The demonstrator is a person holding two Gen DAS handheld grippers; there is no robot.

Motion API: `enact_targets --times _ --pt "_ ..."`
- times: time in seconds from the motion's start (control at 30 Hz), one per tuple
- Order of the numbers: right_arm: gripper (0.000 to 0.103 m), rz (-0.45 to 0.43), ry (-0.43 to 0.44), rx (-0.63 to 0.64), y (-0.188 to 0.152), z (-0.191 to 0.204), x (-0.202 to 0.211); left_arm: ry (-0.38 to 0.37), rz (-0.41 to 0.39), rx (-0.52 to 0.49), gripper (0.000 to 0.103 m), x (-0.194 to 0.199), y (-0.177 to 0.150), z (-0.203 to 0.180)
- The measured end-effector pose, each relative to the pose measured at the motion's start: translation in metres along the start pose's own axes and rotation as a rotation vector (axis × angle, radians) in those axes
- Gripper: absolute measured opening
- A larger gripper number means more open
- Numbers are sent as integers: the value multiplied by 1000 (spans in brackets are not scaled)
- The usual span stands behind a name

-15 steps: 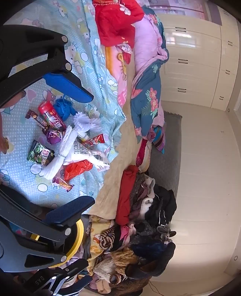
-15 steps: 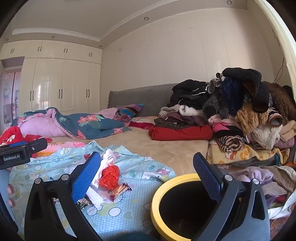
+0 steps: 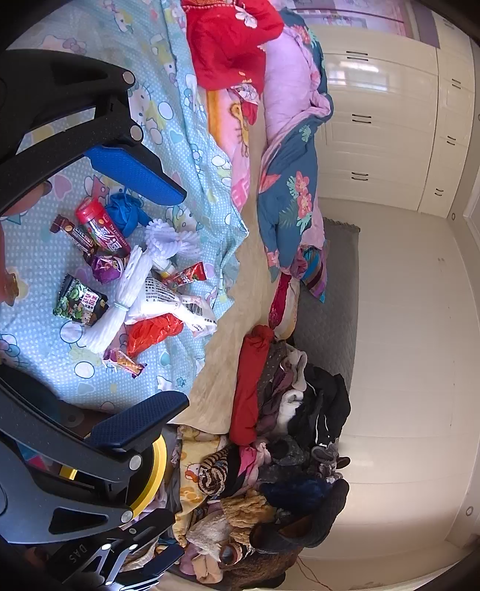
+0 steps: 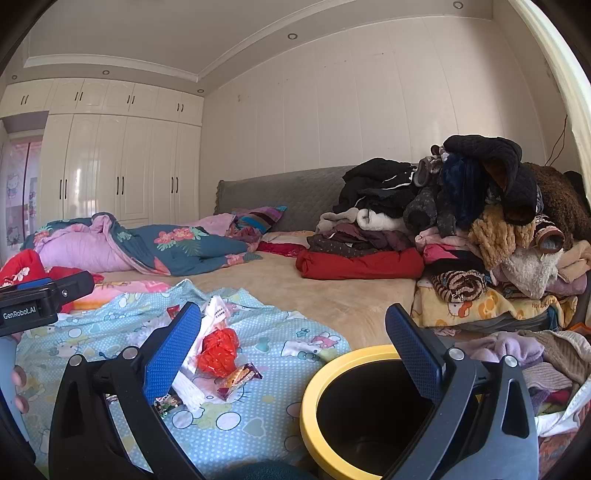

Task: Collect trash

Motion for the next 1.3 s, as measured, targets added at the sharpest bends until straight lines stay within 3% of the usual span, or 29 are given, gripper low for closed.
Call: enact_targets --times 1.3 --pt "97 4 -1 0 1 1 -1 -4 -3 6 92 1 1 -3"
Point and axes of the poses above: each gripper's, at about its wrist camera, not at the fingertips, and x roughly against the way its jaws point, z to its left, y to its top, the point moved 2 cm from there along -x, roughly the way its jaws point, and after that the axes turned 14 degrees about -z, right-handed, at the moved point
